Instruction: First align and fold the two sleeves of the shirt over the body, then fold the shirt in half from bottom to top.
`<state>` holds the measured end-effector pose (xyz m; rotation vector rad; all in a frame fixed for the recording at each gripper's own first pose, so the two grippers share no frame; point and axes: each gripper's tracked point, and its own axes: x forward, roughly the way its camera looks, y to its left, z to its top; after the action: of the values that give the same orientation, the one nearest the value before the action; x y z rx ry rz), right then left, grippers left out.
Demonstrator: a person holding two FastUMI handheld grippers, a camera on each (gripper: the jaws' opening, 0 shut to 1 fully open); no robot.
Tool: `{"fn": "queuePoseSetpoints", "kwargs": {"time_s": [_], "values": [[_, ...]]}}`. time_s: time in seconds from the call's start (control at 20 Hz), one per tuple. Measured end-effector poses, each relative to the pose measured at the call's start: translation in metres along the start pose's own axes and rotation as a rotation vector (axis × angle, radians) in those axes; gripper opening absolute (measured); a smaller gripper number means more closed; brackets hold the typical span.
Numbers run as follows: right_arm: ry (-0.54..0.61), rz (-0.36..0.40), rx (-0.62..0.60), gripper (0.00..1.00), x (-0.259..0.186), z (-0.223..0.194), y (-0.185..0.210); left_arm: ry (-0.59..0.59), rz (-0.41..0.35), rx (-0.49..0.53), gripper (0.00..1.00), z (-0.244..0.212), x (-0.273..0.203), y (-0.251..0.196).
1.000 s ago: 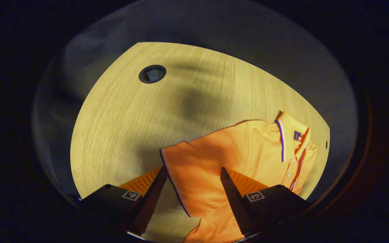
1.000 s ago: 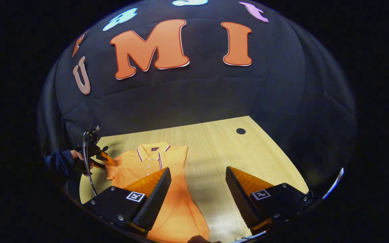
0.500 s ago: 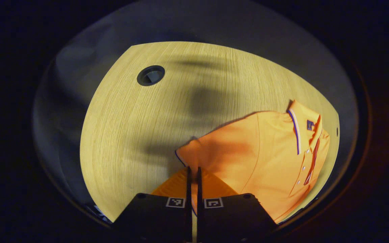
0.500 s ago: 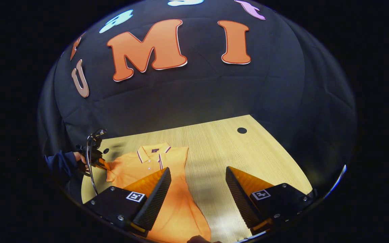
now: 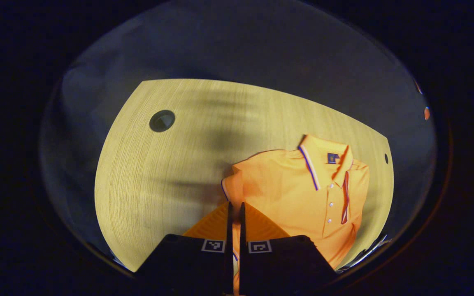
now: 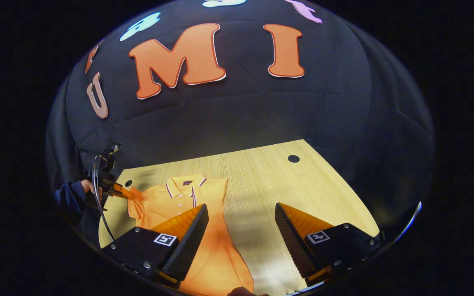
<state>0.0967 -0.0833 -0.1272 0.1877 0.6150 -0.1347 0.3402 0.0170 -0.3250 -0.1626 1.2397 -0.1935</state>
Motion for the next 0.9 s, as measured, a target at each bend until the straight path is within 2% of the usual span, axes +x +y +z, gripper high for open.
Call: {"fn": "queuePoseSetpoints", "kwargs": {"time_s": [0.35, 0.5, 0.6, 0.65, 0.7, 0.9], "values": [[0.001, 0.010, 0.002, 0.99, -0.003, -0.003, -0.006, -0.020, -0.063, 0.158, 0.06, 0.012, -0.001, -0.077], [0.006, 0.007, 0.004, 0.99, -0.003, -0.006, -0.012, -0.021, -0.092, 0.228, 0.09, 0.007, 0.004, -0.111], [0.011, 0.009, 0.003, 0.99, -0.002, -0.007, -0.015, -0.024, -0.165, 0.263, 0.20, 0.001, 0.001, -0.138], [0.014, 0.010, 0.003, 0.99, -0.001, -0.008, -0.017, -0.037, -0.219, 0.278, 0.22, -0.002, -0.001, -0.153], [0.017, 0.013, 0.003, 0.99, 0.000, -0.008, -0.018, -0.050, -0.246, 0.297, 0.48, -0.004, -0.006, -0.163], [0.004, 0.025, -0.009, 0.99, 0.003, -0.001, -0.021, -0.140, -0.225, 0.357, 0.80, -0.002, -0.031, -0.164]]}}
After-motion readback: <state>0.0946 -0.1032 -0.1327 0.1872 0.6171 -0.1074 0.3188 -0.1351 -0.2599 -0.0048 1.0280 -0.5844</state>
